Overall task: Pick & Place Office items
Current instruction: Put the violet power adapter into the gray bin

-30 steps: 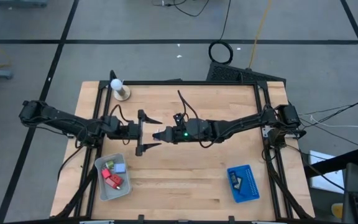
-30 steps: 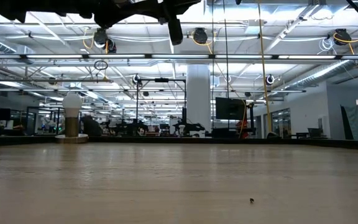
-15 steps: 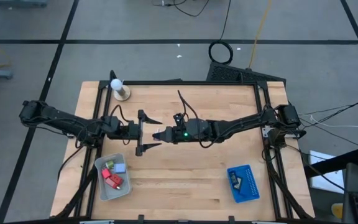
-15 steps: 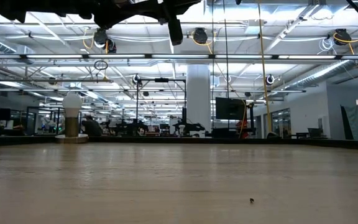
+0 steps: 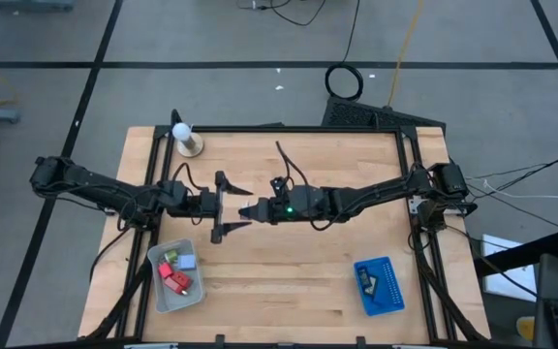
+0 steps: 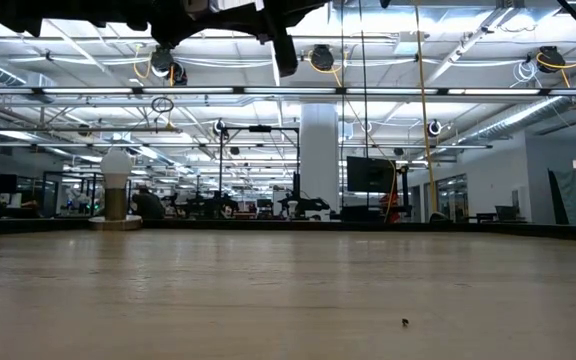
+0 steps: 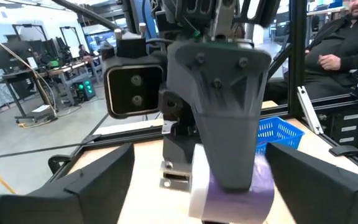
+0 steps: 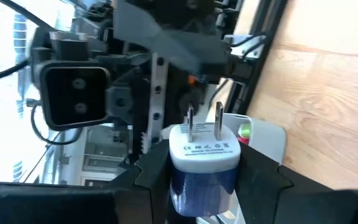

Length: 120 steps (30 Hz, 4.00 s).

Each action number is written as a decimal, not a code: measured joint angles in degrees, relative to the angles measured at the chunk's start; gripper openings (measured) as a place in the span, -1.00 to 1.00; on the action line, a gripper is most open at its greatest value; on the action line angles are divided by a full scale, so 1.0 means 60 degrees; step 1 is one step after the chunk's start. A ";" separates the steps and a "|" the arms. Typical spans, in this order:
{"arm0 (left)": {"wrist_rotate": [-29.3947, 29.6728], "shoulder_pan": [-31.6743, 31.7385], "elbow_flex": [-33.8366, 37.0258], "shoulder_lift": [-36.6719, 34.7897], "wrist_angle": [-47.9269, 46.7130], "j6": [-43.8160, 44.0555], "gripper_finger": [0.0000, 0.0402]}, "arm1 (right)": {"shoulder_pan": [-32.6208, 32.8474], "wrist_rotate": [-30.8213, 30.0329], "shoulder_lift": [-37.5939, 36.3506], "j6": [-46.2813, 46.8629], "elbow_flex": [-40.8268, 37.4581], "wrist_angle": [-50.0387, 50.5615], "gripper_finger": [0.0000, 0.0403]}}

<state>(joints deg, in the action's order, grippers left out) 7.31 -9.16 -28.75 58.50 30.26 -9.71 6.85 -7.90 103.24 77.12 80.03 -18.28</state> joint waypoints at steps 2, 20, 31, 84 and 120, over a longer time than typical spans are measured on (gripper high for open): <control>-0.0079 0.0002 0.0000 0.0000 0.0000 0.0069 0.67 | 0.0000 0.0000 0.0000 0.0018 0.0000 0.0098 -0.35; -0.0647 0.0002 0.0000 -0.0004 -0.0004 0.0143 0.59 | 0.0004 -0.0190 0.0000 -0.0066 0.0000 0.0017 -0.35; -0.0468 0.0002 0.0000 -0.0003 -0.0006 0.0176 0.66 | -0.0004 -0.0227 0.0000 -0.0073 0.0000 -0.0115 -0.35; -0.0460 -0.0002 0.0012 -0.1456 -0.2461 0.0996 0.16 | -0.0195 -0.0615 -0.0109 -0.1166 0.0020 -0.1434 0.54; -0.1718 -0.3127 -0.2065 -0.4251 -1.1753 0.6102 0.17 | 0.0626 -0.5123 -0.5563 -0.0163 -0.8276 -0.4218 0.59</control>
<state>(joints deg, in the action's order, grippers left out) -3.00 -27.92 -41.15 32.99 -40.26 26.90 10.61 -38.64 69.86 76.14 30.37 -43.59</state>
